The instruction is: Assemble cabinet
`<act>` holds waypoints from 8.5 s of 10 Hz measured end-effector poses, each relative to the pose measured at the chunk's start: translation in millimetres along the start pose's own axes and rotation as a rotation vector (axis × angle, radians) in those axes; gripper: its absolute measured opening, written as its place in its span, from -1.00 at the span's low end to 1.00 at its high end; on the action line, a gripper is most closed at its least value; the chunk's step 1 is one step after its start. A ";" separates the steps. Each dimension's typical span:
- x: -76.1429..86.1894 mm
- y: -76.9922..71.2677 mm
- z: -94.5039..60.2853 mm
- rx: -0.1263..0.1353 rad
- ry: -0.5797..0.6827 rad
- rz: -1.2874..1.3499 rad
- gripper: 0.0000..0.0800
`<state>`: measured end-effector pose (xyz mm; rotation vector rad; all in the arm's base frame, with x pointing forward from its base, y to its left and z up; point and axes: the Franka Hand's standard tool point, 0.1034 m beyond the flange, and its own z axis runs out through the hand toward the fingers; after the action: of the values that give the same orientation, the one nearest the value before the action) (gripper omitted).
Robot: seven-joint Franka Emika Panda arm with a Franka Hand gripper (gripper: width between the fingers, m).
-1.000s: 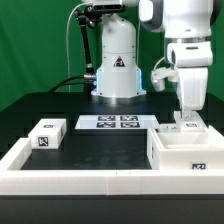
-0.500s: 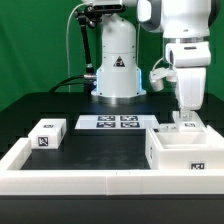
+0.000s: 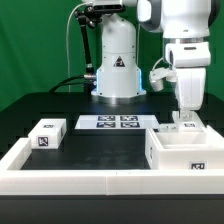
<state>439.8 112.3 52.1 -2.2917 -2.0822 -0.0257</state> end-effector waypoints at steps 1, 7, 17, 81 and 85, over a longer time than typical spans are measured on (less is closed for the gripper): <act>-1.3 1.4 -5.8 -0.003 -0.006 0.000 -0.82; -5.5 3.1 -15.8 0.006 -0.025 0.002 -0.82; -3.3 8.2 -8.8 0.016 -0.018 0.006 -0.82; -6.3 99.8 -36.9 -0.046 0.007 -0.004 0.99; -6.2 71.9 -34.2 -0.047 0.005 0.012 0.99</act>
Offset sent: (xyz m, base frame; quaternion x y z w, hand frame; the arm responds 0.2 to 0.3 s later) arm 0.0081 -0.0098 0.0140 0.0279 -0.0362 -0.0167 0.9988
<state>511.4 97.8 84.3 -2.3276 -2.0874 -0.0802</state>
